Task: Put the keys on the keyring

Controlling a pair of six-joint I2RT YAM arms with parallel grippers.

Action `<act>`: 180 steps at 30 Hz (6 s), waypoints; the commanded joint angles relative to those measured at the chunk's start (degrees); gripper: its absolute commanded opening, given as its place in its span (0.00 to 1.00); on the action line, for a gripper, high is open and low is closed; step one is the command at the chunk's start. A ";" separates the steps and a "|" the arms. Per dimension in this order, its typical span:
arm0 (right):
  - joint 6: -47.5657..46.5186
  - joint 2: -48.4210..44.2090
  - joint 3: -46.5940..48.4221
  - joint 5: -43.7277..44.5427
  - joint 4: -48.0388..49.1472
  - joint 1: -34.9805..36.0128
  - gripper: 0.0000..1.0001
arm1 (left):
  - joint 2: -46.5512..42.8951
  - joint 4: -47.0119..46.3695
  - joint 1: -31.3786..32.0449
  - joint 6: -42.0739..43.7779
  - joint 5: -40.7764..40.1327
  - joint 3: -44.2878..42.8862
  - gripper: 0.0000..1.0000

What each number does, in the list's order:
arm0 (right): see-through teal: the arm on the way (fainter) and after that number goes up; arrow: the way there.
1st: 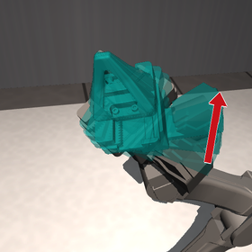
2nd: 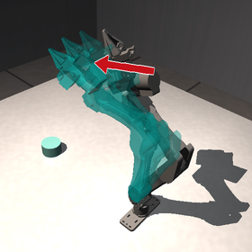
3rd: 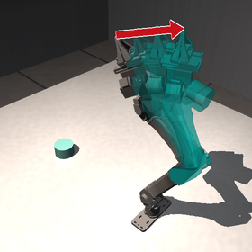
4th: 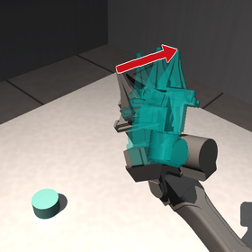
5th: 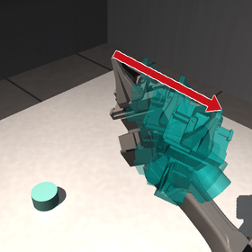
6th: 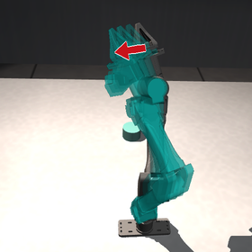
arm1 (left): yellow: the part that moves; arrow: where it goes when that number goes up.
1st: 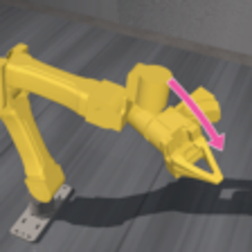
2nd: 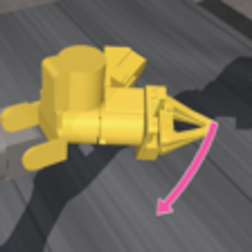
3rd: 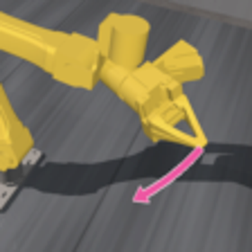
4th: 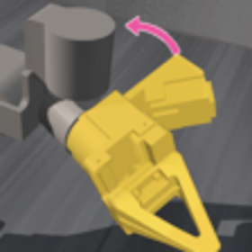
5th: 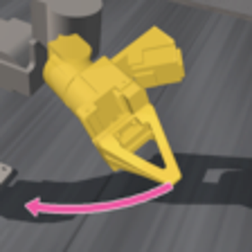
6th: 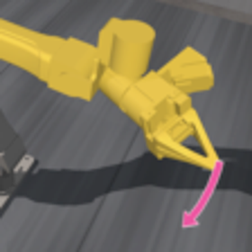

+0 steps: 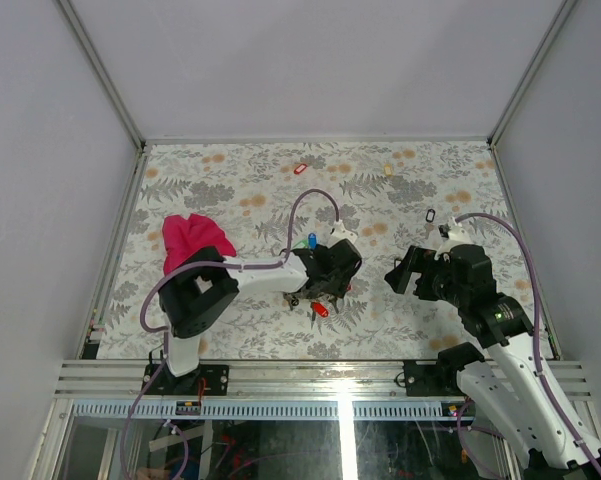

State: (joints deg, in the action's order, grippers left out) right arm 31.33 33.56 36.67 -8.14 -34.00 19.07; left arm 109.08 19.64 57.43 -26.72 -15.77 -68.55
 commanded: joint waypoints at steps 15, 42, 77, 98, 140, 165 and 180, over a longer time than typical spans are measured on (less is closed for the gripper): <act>-0.33 -0.19 0.69 -2.59 0.60 -0.24 0.96 | -0.36 -6.71 -4.95 3.09 9.36 7.22 0.36; 6.81 -0.89 -5.83 -6.97 11.57 -0.21 0.97 | -18.98 -5.40 -6.08 13.86 16.94 11.33 0.00; 16.57 25.86 -14.34 -32.59 47.32 -0.17 0.76 | -29.60 -12.22 6.44 23.70 26.32 16.82 0.00; 20.48 35.16 -15.18 -44.64 58.94 -0.09 0.27 | -28.86 -8.07 9.17 27.30 25.51 14.24 0.00; 32.16 -4.02 -14.00 -14.81 32.29 0.31 0.00 | -25.53 -15.62 11.13 22.19 17.38 6.35 0.77; 30.50 -5.90 -8.74 -15.07 27.01 0.27 0.03 | -21.48 -10.06 12.11 24.24 15.48 2.92 0.04; 16.13 -9.43 3.02 -8.01 14.56 0.28 0.61 | -29.90 -11.98 12.08 27.74 19.96 7.24 0.00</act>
State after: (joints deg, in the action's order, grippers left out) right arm 53.47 25.06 36.80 -18.09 -17.80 19.29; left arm 83.18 11.16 69.12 -2.39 0.62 -63.07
